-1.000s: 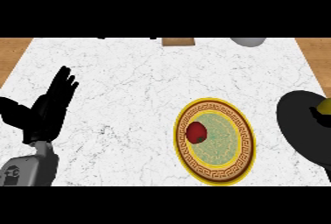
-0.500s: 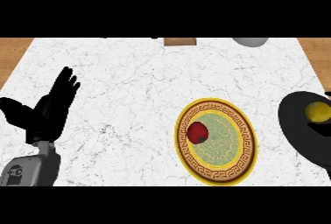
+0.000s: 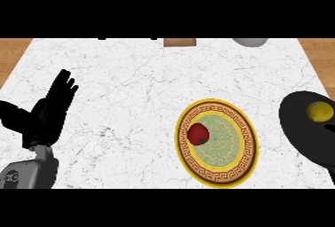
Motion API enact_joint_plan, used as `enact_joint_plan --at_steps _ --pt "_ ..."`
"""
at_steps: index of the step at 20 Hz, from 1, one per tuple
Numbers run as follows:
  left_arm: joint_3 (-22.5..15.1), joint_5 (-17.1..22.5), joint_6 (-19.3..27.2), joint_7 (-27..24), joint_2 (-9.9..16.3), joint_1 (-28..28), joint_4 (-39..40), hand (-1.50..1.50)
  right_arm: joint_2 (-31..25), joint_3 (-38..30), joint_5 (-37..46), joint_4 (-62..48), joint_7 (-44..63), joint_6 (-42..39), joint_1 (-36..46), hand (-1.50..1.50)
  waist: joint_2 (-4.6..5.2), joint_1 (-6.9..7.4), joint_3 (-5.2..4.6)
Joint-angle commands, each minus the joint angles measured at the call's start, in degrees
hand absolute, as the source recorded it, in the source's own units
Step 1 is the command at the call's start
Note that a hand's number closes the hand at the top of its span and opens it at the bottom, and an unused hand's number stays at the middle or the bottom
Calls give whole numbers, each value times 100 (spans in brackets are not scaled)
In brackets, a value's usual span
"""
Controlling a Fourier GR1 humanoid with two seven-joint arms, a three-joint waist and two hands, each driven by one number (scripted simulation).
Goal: Pick the lemon from the plate and place it in the pan
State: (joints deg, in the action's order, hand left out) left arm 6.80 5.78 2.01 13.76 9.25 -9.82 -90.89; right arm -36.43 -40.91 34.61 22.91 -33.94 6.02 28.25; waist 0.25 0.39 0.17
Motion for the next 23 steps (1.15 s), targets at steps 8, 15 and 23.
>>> enact_joint_plan --at_steps 8,15,23 --pt "127 -19 -20 -135 90 137 -47 0 -1423 -1240 -1607 -623 -1069 -3000 -1066 -150 -19 -91 -3" --pt "-41 -82 57 168 13 35 -290 0 -1420 -1278 -1892 -793 -2053 -4026 -2120 -150 -25 -94 7" --pt "-37 -106 37 103 -12 -78 -21 0 -1498 -1116 -2067 -639 -2110 -3785 -2203 -150 -14 -48 10"
